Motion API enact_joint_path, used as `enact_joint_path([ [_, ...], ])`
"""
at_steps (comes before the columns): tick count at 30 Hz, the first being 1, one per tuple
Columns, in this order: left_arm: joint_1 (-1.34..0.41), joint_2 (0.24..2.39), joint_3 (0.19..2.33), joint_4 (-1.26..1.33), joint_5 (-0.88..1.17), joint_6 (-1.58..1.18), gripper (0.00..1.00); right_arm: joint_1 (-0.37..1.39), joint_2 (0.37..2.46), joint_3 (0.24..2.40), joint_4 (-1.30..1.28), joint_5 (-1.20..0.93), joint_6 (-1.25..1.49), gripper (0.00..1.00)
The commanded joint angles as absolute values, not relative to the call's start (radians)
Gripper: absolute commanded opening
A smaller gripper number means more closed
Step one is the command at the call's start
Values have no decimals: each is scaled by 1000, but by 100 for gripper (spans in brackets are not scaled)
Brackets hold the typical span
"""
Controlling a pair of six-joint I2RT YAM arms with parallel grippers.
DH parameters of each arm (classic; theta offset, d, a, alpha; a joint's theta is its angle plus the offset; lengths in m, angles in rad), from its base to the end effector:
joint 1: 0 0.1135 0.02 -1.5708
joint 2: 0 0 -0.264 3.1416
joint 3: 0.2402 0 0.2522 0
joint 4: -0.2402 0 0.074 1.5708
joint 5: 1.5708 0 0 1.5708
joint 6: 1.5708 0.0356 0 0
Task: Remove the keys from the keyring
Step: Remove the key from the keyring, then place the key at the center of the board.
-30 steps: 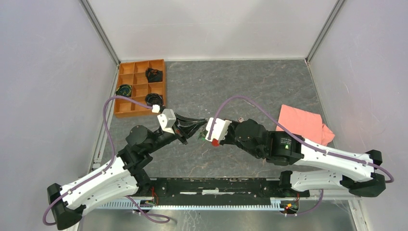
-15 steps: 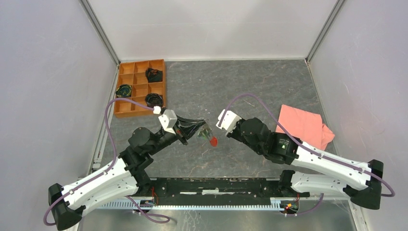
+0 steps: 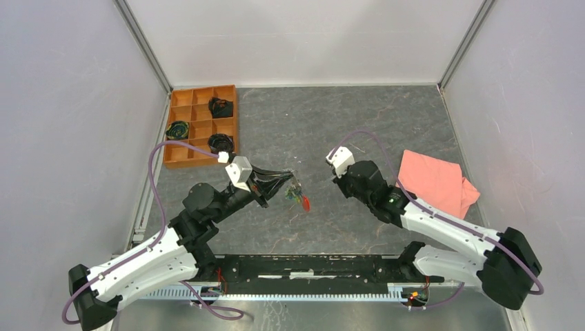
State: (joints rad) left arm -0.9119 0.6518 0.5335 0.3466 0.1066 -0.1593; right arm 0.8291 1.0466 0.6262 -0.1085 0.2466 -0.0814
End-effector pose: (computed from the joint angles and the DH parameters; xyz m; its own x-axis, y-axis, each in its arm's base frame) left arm 0.0993 -0.1344 0.3291 0.0020 -0.2602 -0.9655 0.8609 0.4918 -0.1307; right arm 0.1616 0.1635 0.2421 -0.2932 -0.4367 -0.8505 -0.5985 0.7776 -0.1930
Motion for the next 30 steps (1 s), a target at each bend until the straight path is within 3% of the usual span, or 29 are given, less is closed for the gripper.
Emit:
enact_joint_path([
  [1, -914, 633, 545, 405, 109, -198, 2, 736, 1090, 585, 87, 153, 11, 0],
  [8, -914, 630, 543, 408, 124, -203, 2, 619, 1163, 510, 220, 137, 99, 0],
  [30, -913, 641, 532, 425, 130, -215, 2, 570, 1339, 502, 275, 152, 161, 0],
])
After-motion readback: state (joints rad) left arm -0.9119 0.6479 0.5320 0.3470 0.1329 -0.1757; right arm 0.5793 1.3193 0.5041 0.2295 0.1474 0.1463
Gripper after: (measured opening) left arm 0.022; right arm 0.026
